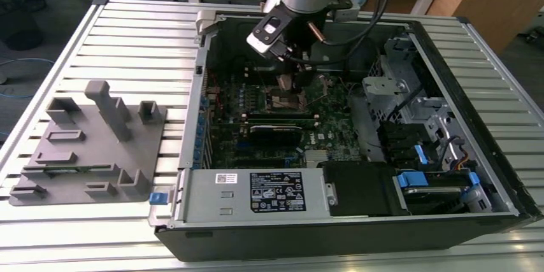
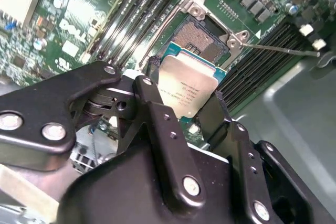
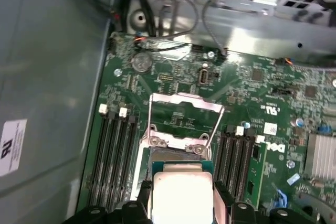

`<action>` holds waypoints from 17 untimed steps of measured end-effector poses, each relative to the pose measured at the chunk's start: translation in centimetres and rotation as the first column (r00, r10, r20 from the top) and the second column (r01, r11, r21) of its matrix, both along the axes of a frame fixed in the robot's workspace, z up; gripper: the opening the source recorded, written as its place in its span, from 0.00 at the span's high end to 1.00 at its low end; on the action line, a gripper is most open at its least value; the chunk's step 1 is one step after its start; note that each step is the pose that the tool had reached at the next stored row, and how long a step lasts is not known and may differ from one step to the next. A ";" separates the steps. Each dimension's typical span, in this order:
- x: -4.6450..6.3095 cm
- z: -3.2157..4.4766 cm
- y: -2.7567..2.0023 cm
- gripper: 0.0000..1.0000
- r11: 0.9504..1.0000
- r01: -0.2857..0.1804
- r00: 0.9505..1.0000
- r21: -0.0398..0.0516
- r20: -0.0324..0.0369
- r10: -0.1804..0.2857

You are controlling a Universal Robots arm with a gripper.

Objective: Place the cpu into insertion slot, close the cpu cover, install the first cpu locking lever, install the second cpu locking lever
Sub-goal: 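Place the cpu into insertion slot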

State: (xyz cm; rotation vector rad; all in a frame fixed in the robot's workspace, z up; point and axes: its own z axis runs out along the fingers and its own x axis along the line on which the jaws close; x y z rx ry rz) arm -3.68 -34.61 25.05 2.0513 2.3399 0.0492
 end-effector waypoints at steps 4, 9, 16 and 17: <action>0.0 -0.06 0.00 0.46 0.998 0.070 0.998 0.000 0.000 -0.070; 0.0 -0.11 0.00 0.46 0.990 0.140 0.990 0.000 0.000 -0.140; 0.0 -0.39 0.00 0.46 0.989 0.151 0.988 0.002 0.009 -0.151; 0.0 -0.47 0.00 0.46 0.989 0.151 0.988 0.002 0.012 -0.151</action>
